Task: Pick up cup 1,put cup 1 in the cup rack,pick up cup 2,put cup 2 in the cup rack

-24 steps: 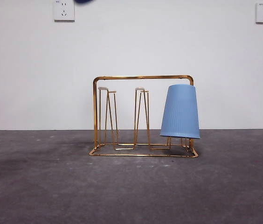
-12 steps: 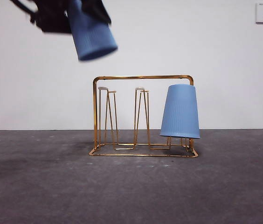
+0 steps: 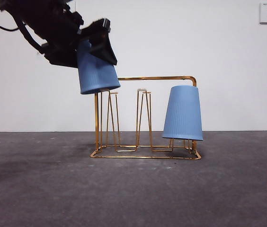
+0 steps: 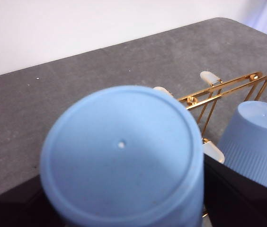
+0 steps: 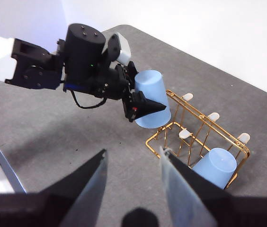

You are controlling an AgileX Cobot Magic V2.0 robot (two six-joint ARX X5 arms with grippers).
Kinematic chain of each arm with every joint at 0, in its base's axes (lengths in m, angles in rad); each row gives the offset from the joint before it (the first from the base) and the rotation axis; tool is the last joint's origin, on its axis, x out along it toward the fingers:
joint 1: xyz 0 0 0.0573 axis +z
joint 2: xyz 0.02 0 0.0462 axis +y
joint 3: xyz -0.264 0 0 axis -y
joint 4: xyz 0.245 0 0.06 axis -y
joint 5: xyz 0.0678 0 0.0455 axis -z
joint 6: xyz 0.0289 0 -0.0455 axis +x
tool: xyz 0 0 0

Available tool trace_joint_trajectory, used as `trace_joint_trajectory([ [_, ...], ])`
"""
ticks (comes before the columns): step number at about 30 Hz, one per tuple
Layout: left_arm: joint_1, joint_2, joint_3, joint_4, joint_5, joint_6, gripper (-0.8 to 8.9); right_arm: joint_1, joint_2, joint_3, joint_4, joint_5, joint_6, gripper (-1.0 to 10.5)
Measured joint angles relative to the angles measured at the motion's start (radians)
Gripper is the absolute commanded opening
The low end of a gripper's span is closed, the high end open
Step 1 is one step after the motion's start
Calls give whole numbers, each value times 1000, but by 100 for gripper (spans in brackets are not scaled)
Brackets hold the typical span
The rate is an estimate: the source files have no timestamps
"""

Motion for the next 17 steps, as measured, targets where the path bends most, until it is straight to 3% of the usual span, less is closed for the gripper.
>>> trace_joint_trajectory([
  [17,-24,171,0,34,-37,15,-8,0,0,0,-21,1,0,189],
])
